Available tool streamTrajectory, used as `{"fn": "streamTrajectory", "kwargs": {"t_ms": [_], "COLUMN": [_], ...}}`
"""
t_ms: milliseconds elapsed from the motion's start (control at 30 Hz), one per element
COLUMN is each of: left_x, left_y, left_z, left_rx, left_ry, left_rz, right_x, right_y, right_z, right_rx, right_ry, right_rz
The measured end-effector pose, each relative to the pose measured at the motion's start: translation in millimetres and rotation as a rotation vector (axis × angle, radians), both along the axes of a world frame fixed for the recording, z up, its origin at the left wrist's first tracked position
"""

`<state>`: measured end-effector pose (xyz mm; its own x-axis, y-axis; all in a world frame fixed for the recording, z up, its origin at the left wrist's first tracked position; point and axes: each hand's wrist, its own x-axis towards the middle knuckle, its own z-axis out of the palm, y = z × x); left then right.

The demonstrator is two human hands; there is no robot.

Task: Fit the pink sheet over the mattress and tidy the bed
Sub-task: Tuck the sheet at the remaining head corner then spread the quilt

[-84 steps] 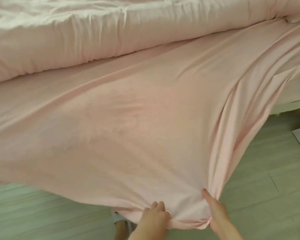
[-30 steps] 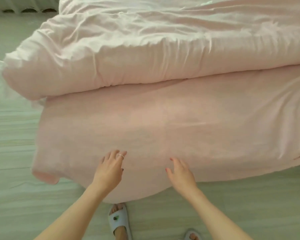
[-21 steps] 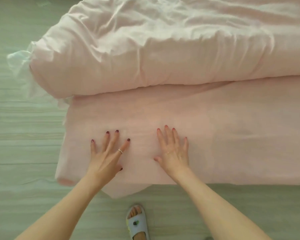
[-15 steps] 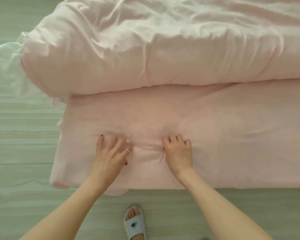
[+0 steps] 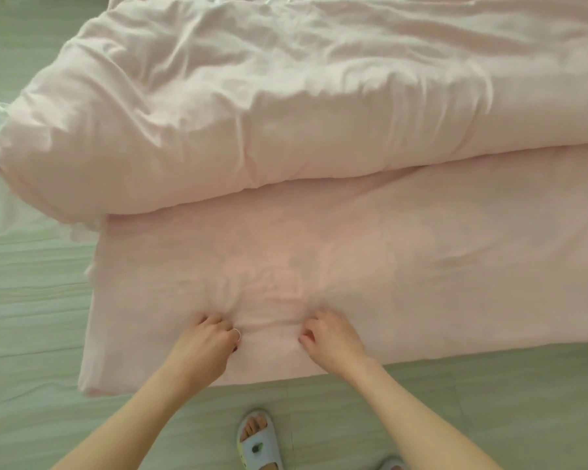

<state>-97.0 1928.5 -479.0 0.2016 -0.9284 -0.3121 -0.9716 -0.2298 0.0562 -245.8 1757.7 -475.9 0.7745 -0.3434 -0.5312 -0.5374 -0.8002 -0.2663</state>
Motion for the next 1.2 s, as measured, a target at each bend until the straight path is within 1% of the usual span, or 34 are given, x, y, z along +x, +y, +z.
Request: {"fn": "streamTrajectory", "kwargs": {"t_ms": [33, 100, 167, 233, 300, 400, 500, 567, 633, 700, 733, 767, 833, 900, 1000, 1067, 1100, 1167, 1200], "left_x": [-4, -11, -20, -28, -40, -55, -59, -56, -58, -67, -81, -96, -149, -206, -261, -278, -280, -276, -270], "left_y": [-3, -19, -55, -94, -143, -214, -285, -336, -382, -419, -435, -445, -467, -486, -508, -521, -524, -531, -535], "left_z": [0, 2, 13, 24, 32, 38, 27, 15, 1, -14, -23, -29, -39, -45, -44, -38, -36, -28, -22], "left_rx": [-0.062, -0.160, -0.223, -0.257, -0.253, -0.175, -0.099, -0.091, -0.069, -0.020, -0.004, -0.015, -0.045, -0.067, -0.041, -0.023, -0.056, -0.121, -0.141], "left_ry": [0.018, 0.039, 0.049, 0.067, 0.071, 0.098, 0.122, 0.114, 0.116, 0.157, 0.161, 0.132, 0.065, 0.050, 0.101, 0.167, 0.210, 0.236, 0.206], "left_rz": [0.017, 0.060, 0.076, 0.079, 0.093, 0.110, 0.174, 0.284, 0.446, 0.606, 0.634, 0.586, 0.350, 0.108, -0.120, -0.292, -0.369, -0.423, -0.371], "right_x": [1, -3, -22, -45, -73, -104, -121, -128, -141, -161, -173, -184, -212, -246, -302, -338, -348, -360, -360], "right_y": [-8, -29, -57, -84, -121, -177, -238, -284, -326, -361, -377, -388, -415, -432, -437, -434, -432, -432, -434], "right_z": [6, 15, 24, 29, 32, 30, 24, 13, 1, -16, -23, -29, -38, -44, -50, -49, -47, -40, -38], "right_rx": [0.066, 0.082, 0.006, -0.078, -0.131, -0.216, -0.258, -0.264, -0.259, -0.278, -0.296, -0.303, -0.314, -0.335, -0.347, -0.321, -0.301, -0.283, -0.282], "right_ry": [0.010, -0.016, -0.081, -0.145, -0.159, -0.154, -0.144, -0.098, -0.070, -0.092, -0.093, -0.097, -0.098, -0.089, -0.043, 0.012, 0.027, 0.018, -0.009], "right_rz": [-0.060, -0.152, -0.220, -0.236, -0.247, -0.268, -0.263, -0.243, -0.236, -0.241, -0.238, -0.243, -0.271, -0.326, -0.477, -0.602, -0.647, -0.699, -0.707]}}
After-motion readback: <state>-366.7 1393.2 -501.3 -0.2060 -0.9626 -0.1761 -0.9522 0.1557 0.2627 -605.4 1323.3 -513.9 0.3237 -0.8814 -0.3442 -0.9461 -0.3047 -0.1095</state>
